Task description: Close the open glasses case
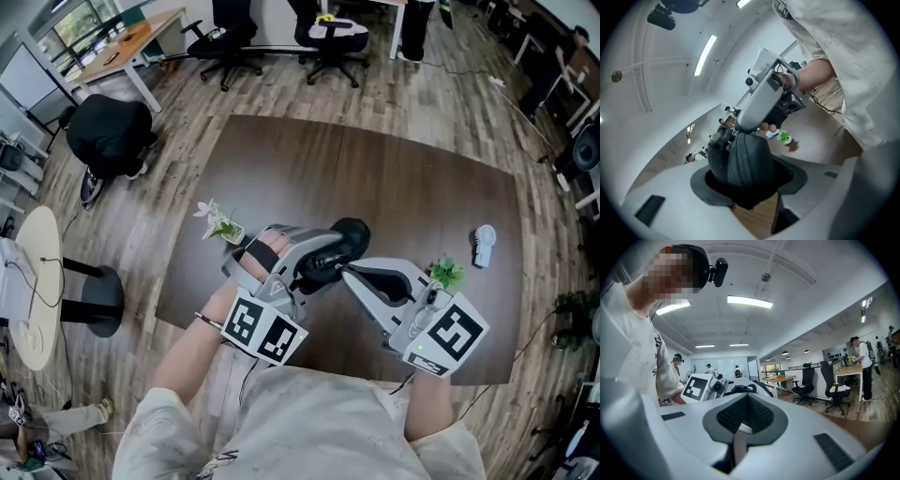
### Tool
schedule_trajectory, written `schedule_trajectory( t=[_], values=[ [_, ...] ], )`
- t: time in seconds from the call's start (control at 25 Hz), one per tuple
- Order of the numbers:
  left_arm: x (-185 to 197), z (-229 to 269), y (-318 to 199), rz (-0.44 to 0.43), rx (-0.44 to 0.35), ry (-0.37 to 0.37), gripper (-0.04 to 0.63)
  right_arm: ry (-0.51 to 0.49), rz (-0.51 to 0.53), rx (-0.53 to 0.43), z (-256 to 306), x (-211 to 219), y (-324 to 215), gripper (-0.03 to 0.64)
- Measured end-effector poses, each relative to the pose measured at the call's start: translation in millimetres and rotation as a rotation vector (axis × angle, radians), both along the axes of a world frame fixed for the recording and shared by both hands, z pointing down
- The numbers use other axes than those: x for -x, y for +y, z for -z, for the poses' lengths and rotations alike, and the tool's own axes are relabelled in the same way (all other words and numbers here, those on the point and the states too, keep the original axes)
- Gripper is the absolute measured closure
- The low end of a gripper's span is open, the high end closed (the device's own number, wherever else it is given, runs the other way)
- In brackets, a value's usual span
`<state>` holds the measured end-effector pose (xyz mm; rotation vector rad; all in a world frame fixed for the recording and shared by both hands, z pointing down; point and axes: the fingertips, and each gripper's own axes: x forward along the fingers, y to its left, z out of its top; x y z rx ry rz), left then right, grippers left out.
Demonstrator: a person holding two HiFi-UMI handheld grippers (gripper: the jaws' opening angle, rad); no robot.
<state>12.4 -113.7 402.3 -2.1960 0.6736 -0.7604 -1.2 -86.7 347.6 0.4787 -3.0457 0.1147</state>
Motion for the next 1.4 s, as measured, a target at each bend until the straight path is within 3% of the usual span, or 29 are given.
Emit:
schedule_trajectory(
  t=[0.24, 0.44, 0.56, 0.68, 0.76, 0.84, 0.96, 1.04, 1.24, 1.4],
  values=[
    [-1.2, 7.5, 5.6, -0.02, -0.032, 0.032, 0.371, -0.024, 0.043, 0.007, 5.9, -2.6, 3.6, 0.617],
    [2.0, 3.4, 10.2, -0.021, -0.054, -0.012, 0.374, 0.024, 0.056, -0.002, 0.7, -4.0, 6.1, 0.615],
    [6.9, -5.2, 9.9, -0.007, -0.09, -0.092, 0.374, 0.111, 0.042, -0.04, -6.7, -0.8, 8.7, 0.615],
    [15.1, -16.5, 4.1, 0.016, -0.148, -0.208, 0.374, 0.28, 0.026, -0.09, -20.8, 2.7, 9.4, 0.615],
    [19.3, -21.9, 0.6, 0.031, -0.162, -0.242, 0.373, 0.377, 0.008, -0.104, -31.7, 2.5, 7.7, 0.615],
    [21.0, -22.0, -1.9, 0.053, -0.142, -0.219, 0.367, 0.367, -0.01, -0.103, -31.7, 3.3, 4.7, 0.617],
    [19.0, -17.8, -4.3, 0.078, -0.083, -0.151, 0.344, 0.248, -0.014, -0.074, -20.3, 6.2, 3.2, 0.617],
    [19.3, -19.2, -7.8, 0.098, -0.029, -0.133, 0.311, 0.233, -0.023, -0.071, -21.1, 9.4, 3.8, 0.617],
    [21.3, -30.1, -12.4, 0.137, 0.047, -0.18, 0.226, 0.222, -0.124, -0.05, -30.5, 6.6, -8.4, 0.617],
    [15.8, -39.1, -13.3, 0.153, 0.078, -0.224, 0.21, 0.243, -0.096, -0.077, -30.6, 17.3, 2.4, 0.617]
  ],
)
